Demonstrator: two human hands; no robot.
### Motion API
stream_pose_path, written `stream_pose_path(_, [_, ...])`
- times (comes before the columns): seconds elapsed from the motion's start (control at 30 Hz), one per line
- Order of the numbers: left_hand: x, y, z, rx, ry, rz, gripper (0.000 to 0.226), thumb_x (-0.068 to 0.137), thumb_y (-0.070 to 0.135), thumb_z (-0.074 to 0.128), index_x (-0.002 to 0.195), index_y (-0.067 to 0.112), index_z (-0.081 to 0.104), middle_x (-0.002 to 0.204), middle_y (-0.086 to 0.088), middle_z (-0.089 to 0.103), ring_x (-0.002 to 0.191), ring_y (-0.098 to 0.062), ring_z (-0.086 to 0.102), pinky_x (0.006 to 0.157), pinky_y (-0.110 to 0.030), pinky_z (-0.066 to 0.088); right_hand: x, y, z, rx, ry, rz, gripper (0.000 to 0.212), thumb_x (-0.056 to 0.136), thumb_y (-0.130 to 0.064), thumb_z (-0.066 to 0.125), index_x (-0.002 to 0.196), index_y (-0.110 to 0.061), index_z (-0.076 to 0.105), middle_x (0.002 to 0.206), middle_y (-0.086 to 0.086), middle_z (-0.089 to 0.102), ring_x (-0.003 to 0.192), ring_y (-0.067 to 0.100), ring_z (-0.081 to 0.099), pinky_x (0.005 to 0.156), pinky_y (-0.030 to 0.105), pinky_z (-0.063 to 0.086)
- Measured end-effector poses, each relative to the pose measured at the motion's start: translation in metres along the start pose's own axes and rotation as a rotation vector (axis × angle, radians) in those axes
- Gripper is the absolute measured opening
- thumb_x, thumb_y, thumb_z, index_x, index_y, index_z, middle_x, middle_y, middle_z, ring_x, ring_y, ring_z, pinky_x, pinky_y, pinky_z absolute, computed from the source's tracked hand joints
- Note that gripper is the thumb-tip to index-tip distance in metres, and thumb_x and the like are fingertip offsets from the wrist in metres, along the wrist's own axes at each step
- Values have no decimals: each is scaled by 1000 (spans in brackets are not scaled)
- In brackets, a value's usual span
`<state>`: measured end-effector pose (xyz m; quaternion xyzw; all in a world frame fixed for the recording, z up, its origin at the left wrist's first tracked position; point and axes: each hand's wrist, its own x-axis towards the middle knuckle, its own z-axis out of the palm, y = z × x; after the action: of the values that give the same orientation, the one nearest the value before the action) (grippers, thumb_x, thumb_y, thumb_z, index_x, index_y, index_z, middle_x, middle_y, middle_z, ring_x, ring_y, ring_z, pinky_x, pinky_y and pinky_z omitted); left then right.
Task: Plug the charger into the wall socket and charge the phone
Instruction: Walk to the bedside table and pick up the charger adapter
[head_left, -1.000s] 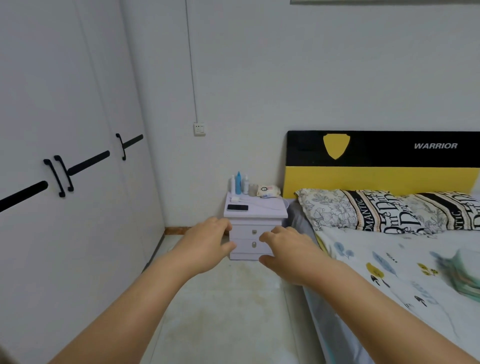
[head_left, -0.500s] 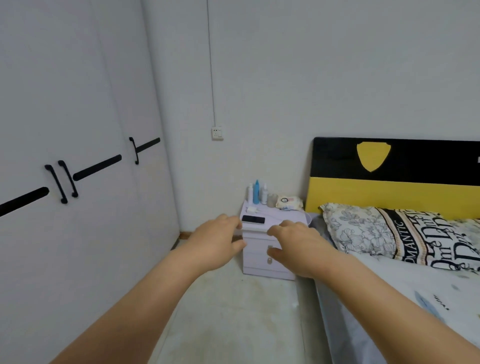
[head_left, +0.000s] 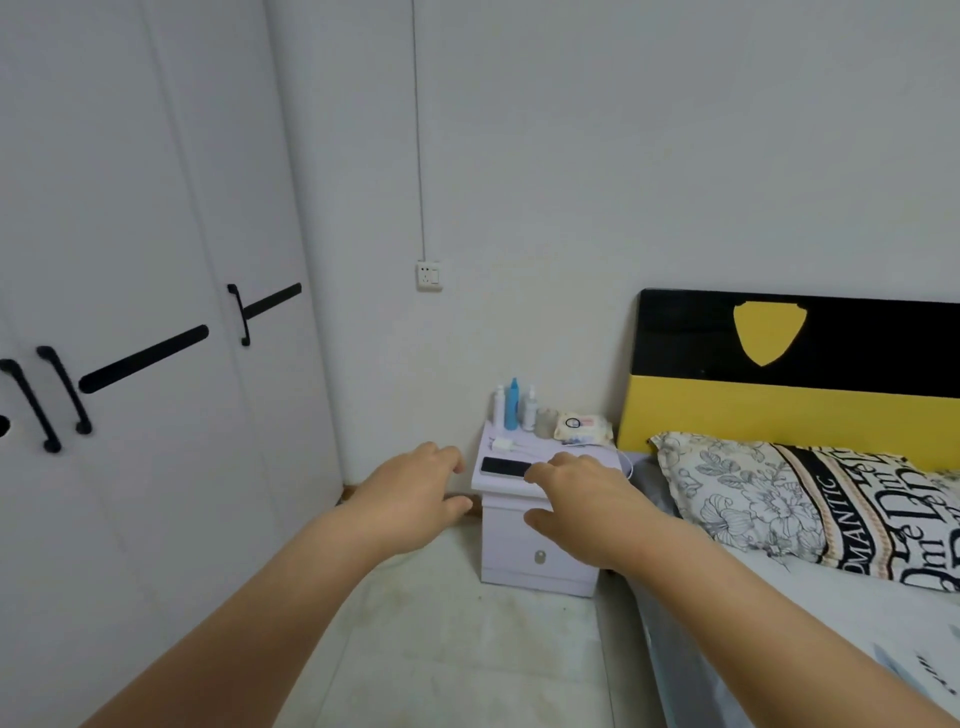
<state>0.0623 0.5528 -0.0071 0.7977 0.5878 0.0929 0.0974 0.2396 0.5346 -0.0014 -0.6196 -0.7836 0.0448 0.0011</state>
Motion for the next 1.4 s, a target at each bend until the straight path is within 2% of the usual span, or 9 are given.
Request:
stream_pose_path(0.4, [98, -57, -8, 23, -39, 46, 43, 89, 36, 50, 126, 18, 43, 128, -6, 48, 110, -24, 52, 92, -33, 41, 98, -15, -5, 15, -28, 10, 42, 93, -35, 44, 129, -15, 45, 130, 11, 49, 119, 30, 44, 97, 43, 41])
stream_pose_path(0.57, [141, -77, -1, 8, -61, 23, 42, 88, 37, 50, 125, 20, 43, 128, -3, 48, 109, -22, 52, 92, -32, 42, 144, 0, -3, 30, -65, -23, 42, 92, -35, 46, 130, -16, 45, 129, 11, 49, 117, 30, 47, 96, 44, 43])
stream_pose_path(0.73, [195, -86, 9, 59, -129, -13, 44, 87, 39, 51, 126, 21, 42, 129, -4, 48, 113, -24, 51, 97, -36, 42, 199, 28, -5, 30, -29, -40, 40, 92, -34, 47, 128, -15, 45, 126, 11, 53, 111, 29, 52, 92, 43, 48])
stream_pose_path(0.93, [257, -85, 15, 59, -137, -48, 46, 86, 39, 51, 128, 22, 40, 131, -3, 46, 116, -25, 49, 98, -36, 39, 264, 58, -11, -7, -16, -63, 41, 92, -30, 47, 129, -15, 41, 132, 13, 48, 119, 33, 46, 100, 48, 40])
stream_pose_path(1.07, [287, -91, 21, 52, -132, -68, 47, 86, 36, 51, 129, 22, 39, 131, -3, 45, 114, -25, 50, 97, -37, 40, 298, 67, -4, -41, -17, -101, 43, 93, -32, 46, 132, -16, 38, 130, 12, 47, 119, 33, 43, 95, 44, 41])
stream_pose_path(1.4, [368, -142, 26, 36, -142, -44, 46, 86, 33, 50, 129, 21, 39, 131, -4, 45, 113, -24, 49, 95, -36, 40, 390, 65, 17, -53, -52, -89, 41, 92, -30, 46, 130, -16, 40, 127, 12, 47, 116, 33, 44, 96, 42, 40])
